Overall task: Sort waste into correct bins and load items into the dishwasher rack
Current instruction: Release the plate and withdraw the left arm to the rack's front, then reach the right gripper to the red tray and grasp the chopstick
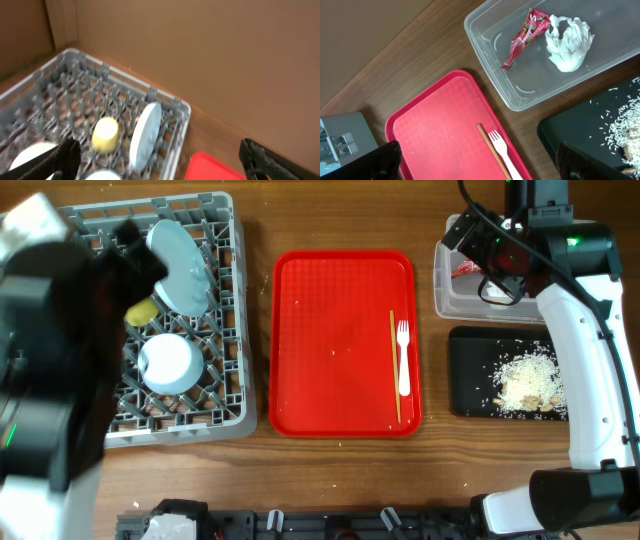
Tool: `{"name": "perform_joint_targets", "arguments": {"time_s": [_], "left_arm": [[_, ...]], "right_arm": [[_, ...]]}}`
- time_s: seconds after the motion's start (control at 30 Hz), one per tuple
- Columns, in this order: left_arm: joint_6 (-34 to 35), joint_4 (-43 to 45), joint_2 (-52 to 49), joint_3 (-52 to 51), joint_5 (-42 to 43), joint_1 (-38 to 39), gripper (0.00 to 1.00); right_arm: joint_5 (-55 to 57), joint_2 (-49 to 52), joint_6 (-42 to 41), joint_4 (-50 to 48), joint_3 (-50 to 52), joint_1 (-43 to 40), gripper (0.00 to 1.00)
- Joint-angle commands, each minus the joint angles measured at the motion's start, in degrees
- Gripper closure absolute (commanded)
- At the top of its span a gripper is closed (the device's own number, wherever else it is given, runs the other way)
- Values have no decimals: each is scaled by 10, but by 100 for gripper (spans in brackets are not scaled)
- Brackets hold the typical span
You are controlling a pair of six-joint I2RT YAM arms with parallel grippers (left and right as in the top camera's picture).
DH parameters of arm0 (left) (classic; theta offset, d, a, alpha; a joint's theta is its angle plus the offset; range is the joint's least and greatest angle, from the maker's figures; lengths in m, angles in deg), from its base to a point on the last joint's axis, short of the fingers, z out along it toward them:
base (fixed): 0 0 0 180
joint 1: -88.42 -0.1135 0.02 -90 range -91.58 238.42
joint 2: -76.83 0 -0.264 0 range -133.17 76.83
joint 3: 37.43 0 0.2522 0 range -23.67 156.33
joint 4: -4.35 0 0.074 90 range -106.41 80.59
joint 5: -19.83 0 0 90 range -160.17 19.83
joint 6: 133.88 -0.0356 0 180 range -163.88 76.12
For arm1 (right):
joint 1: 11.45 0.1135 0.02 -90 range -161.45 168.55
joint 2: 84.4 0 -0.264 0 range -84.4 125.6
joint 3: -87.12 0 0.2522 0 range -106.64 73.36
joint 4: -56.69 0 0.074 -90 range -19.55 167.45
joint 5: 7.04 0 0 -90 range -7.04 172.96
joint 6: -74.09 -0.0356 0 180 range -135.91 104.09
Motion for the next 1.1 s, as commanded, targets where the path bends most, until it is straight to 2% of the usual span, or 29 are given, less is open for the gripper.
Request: {"name": "perform_joint_targets", "arguments": {"time_s": [0.0, 0.13, 0.33, 0.47, 0.63, 1.07], "left_arm": [[49, -86, 65, 2, 31, -10, 0], [98, -215, 101, 2, 30, -33, 0], [100, -323, 100, 2, 49, -33, 0], [100, -339, 100, 2, 80, -33, 0], [100, -347, 100, 2, 164, -33, 0], [99, -362, 100, 2, 167, -33, 0]], "right_arm": [[12, 5, 2, -1, 1, -1, 0], [12, 5, 2, -2, 1, -1, 0], [12, 5, 2, -2, 1, -1, 0], [12, 5, 2, -2, 1, -1, 0], [12, 5, 2, -2, 1, -1, 0], [12, 5, 2, -2, 1, -1, 0]]}}
